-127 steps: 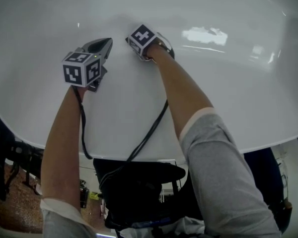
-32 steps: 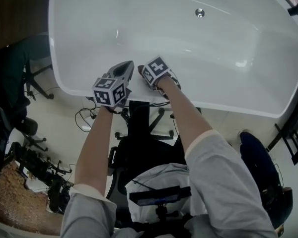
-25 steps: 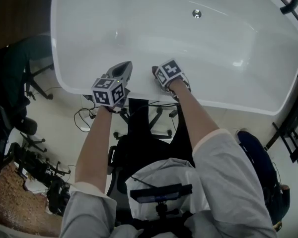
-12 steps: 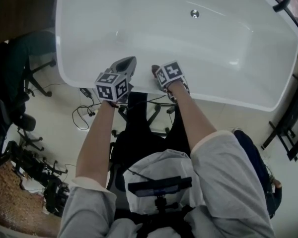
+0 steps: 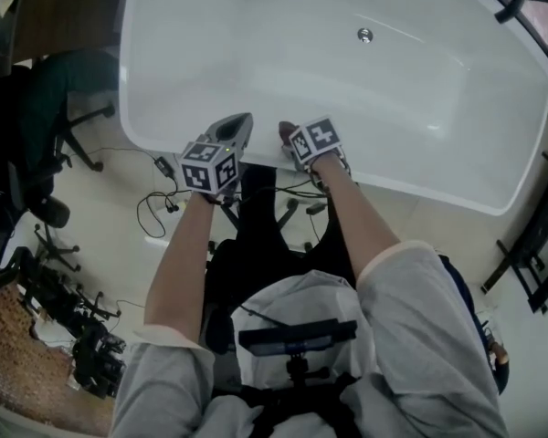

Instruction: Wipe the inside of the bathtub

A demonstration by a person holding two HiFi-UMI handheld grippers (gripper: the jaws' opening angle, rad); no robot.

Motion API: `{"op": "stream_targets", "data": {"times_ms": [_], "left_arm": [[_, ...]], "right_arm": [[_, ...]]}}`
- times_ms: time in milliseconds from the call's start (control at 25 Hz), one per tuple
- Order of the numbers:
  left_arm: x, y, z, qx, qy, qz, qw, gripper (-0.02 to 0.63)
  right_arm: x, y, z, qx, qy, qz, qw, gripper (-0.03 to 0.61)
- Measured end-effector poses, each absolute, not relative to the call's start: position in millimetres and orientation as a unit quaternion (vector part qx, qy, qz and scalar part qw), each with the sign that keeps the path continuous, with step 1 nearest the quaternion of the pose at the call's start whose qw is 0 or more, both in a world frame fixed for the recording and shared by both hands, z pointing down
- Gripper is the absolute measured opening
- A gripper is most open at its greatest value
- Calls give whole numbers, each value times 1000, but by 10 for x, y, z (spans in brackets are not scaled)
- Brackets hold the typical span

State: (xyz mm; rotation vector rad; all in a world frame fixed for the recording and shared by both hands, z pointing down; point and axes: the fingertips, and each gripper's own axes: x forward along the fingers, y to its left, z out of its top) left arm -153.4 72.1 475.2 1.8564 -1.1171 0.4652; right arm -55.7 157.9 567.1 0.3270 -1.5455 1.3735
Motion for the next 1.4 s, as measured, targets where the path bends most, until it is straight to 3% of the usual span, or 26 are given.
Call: {"op": "stream_targets", "data": {"times_ms": [240,440,680,1080,1400], "left_arm": [[-1338,834,4488,737,-492,169,432,8],[-1423,907,4206,724,-536,159,403,8],[-1150,1124,3569,710,-582,136,373,8],[-1282,948,1908,751,-603,75,259,8],[-1447,848,1325,799,-566,52,196,8]], "right_arm": [[-314,1582,5532,134,-656,549,500,110],[-482,1229,5054,132,-730,516,428,112],[1,854,4059,131,-802,459,358,112],[472,384,2004,242,-899,329,158,115],[1008,572,1374,368,-894,221,125,117]]}}
